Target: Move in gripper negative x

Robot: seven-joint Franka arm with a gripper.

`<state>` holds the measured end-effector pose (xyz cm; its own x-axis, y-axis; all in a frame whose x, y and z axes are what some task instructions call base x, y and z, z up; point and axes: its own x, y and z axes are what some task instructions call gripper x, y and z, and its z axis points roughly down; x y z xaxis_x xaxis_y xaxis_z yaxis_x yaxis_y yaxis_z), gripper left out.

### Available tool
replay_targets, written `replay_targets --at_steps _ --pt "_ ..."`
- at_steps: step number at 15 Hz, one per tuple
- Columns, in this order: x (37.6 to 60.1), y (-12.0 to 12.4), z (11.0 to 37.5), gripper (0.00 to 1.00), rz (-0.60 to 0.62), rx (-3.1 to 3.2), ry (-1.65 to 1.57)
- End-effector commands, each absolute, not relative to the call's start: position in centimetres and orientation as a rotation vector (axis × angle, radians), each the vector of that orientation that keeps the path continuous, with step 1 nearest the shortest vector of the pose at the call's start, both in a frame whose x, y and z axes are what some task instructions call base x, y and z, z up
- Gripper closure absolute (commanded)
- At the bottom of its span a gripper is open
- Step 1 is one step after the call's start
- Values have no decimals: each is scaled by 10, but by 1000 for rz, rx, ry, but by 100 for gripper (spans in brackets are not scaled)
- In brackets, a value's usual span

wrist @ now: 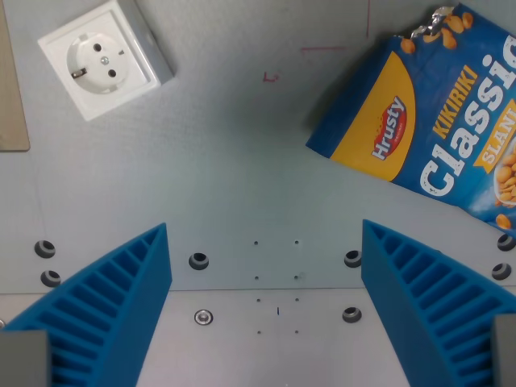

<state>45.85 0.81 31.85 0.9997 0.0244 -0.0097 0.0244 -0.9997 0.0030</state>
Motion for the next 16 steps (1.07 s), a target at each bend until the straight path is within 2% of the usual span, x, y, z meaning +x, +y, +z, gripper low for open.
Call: replay_targets --at_steps 1,16 --pt "454 8 320 0 -11 3138 38" --pt "379 6 320 0 -11 3138 38"
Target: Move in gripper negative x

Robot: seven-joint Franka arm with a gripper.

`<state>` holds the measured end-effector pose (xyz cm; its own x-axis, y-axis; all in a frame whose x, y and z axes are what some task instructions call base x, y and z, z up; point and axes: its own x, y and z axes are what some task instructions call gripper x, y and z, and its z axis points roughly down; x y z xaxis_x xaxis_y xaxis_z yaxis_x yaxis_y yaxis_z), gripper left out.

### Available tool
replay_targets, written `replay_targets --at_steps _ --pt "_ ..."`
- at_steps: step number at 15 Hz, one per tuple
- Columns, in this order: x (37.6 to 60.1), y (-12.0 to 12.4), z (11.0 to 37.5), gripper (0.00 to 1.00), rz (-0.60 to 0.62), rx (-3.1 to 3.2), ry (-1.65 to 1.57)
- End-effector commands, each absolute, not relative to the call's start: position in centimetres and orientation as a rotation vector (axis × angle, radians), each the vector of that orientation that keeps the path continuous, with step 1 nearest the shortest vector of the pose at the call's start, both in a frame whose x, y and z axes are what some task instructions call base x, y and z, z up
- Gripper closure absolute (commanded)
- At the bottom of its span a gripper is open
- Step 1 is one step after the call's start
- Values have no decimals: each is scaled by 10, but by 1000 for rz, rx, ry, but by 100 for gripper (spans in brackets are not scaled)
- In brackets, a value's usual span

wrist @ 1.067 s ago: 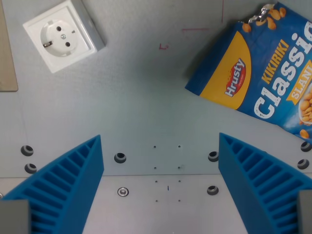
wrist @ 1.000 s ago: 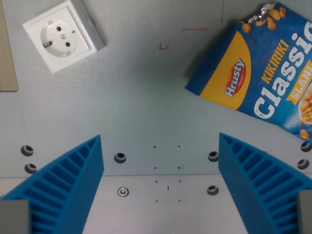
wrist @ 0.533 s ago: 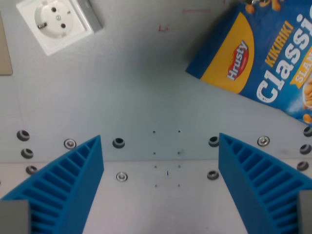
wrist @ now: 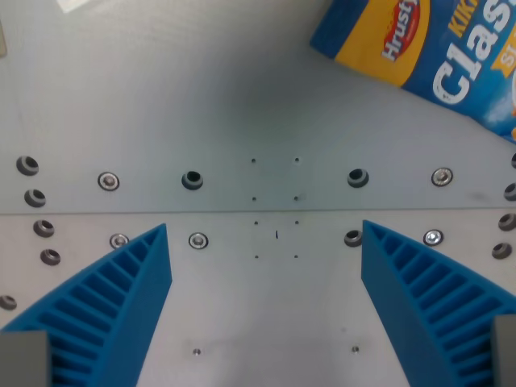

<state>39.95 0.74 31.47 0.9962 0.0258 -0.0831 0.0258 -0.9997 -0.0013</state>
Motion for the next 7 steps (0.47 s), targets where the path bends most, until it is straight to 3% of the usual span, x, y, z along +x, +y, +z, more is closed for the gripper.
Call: replay_targets --at_steps 1,7 --pt "374 6 320 0 11 -3144 -38" --pt "344 5 321 0 11 -3144 -38"
